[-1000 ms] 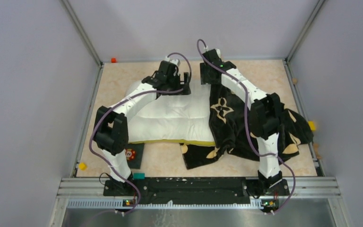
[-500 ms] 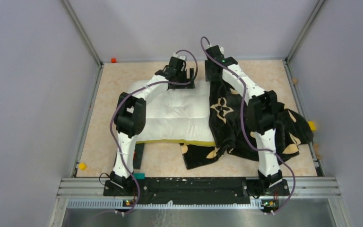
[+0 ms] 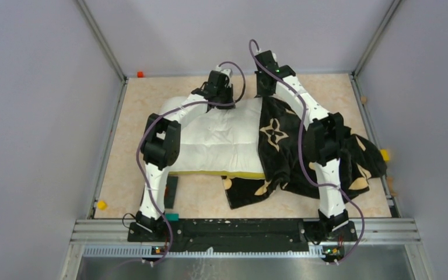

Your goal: Put the pillow into the pillowcase

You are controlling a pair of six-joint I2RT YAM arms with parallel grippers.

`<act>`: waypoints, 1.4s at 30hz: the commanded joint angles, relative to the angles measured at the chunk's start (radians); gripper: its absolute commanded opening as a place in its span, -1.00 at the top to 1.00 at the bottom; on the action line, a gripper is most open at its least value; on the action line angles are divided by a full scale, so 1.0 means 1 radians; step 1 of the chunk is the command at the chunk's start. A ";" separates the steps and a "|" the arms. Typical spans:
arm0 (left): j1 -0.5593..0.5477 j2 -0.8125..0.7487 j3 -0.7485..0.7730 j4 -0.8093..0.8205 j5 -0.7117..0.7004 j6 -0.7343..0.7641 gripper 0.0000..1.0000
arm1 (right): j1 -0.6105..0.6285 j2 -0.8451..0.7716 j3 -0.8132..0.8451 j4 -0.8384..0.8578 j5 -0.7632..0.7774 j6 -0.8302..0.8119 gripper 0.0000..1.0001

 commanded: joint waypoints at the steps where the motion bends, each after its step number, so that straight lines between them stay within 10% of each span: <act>1: -0.005 -0.077 -0.057 0.075 0.103 0.013 1.00 | 0.042 -0.021 0.128 -0.004 -0.036 0.004 1.00; 10: -0.057 -0.181 -0.076 0.147 0.107 -0.040 1.00 | 0.112 -0.032 0.280 0.025 -0.176 0.070 1.00; 17: 0.085 -0.089 0.141 -0.007 -0.052 -0.286 1.00 | 0.148 -0.137 0.065 0.128 -0.162 0.099 1.00; 24: 0.144 0.096 0.372 -0.021 0.058 -0.324 1.00 | 0.148 -0.022 0.270 0.035 -0.227 0.068 0.81; 28: 0.127 0.038 0.305 -0.010 0.078 -0.230 0.21 | 0.149 -0.076 0.182 0.033 -0.181 0.047 0.02; 32: 0.132 -0.120 0.150 -0.030 0.023 -0.157 -0.53 | 0.149 -0.193 0.006 0.065 -0.114 0.036 -0.11; 42: 0.116 -0.528 -0.400 -0.050 -0.021 -0.114 -0.98 | 0.247 -0.439 -0.509 0.186 -0.064 0.085 -0.10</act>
